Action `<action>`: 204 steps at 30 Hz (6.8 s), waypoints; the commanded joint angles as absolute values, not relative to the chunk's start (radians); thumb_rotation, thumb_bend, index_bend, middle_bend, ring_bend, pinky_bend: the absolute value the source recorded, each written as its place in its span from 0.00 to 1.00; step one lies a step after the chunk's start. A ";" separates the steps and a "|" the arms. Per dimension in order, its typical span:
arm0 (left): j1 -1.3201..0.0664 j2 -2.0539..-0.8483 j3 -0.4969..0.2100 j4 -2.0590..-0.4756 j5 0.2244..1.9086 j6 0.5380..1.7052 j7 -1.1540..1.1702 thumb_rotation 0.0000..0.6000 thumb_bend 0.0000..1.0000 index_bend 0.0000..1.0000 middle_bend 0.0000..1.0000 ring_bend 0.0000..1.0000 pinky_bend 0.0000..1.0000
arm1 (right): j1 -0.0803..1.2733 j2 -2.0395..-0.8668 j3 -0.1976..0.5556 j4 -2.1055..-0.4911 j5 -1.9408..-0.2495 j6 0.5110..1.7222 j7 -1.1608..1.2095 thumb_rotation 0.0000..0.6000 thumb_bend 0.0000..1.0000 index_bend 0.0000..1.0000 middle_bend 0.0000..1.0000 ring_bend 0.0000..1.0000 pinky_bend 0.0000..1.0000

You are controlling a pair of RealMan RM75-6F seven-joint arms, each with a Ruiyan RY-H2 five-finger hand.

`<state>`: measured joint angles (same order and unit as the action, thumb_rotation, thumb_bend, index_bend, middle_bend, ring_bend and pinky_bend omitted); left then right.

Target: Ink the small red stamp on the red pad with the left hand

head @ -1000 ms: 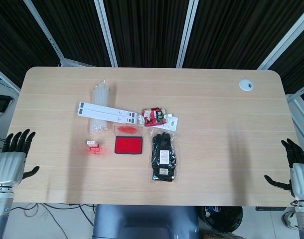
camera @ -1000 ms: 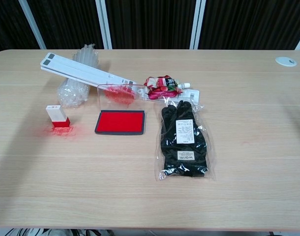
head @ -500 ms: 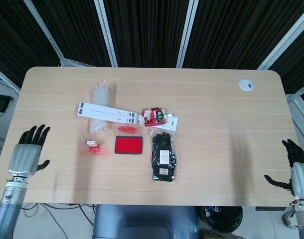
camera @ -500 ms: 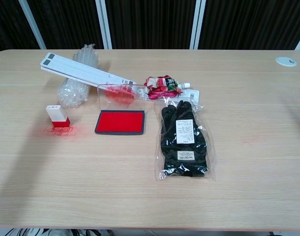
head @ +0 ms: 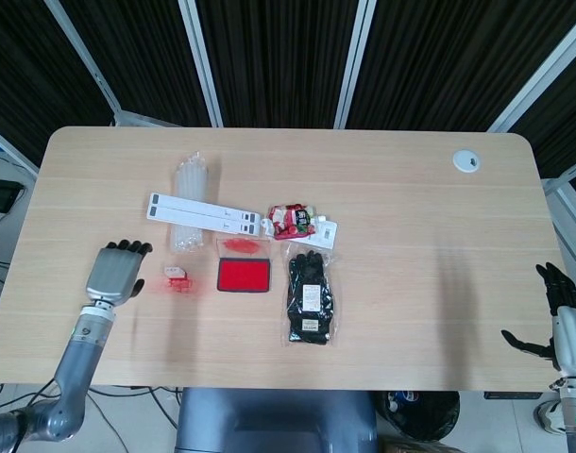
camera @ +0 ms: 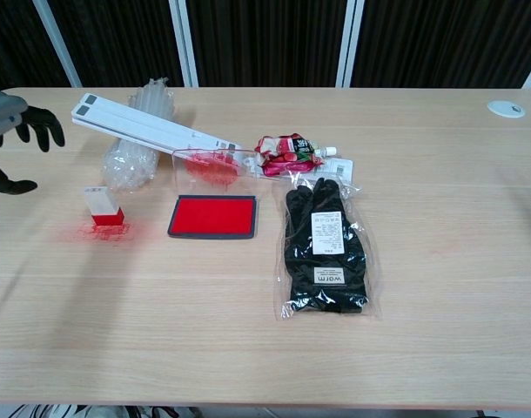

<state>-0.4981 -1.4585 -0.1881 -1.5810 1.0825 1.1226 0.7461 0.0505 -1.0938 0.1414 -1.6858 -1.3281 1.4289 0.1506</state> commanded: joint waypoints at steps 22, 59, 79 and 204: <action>-0.627 -1.569 -0.171 -1.463 0.979 1.035 0.819 1.00 0.29 0.41 0.43 0.35 0.42 | 0.051 -1.094 0.145 -1.693 -1.328 1.431 0.160 1.00 0.11 0.00 0.00 0.00 0.20; -0.678 -1.652 -0.117 -1.343 0.930 1.024 0.828 1.00 0.31 0.46 0.48 0.36 0.44 | 0.051 -1.091 0.147 -1.709 -1.323 1.428 0.161 1.00 0.11 0.00 0.00 0.00 0.20; -0.687 -1.655 -0.105 -1.334 0.924 1.031 0.822 1.00 0.42 0.54 0.55 0.42 0.50 | 0.050 -1.092 0.146 -1.704 -1.325 1.431 0.163 1.00 0.11 0.00 0.00 0.00 0.20; -0.955 -1.812 -0.138 -1.343 0.742 1.024 1.030 1.00 0.55 0.71 0.73 0.59 0.67 | 0.051 -1.084 0.151 -1.709 -1.304 1.407 0.199 1.00 0.12 0.00 0.00 0.00 0.20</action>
<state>-0.9551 -1.8106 -0.1395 -1.3446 0.7433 1.0250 1.0293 0.0512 -1.0843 0.1507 -1.7091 -1.3039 1.4075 0.1985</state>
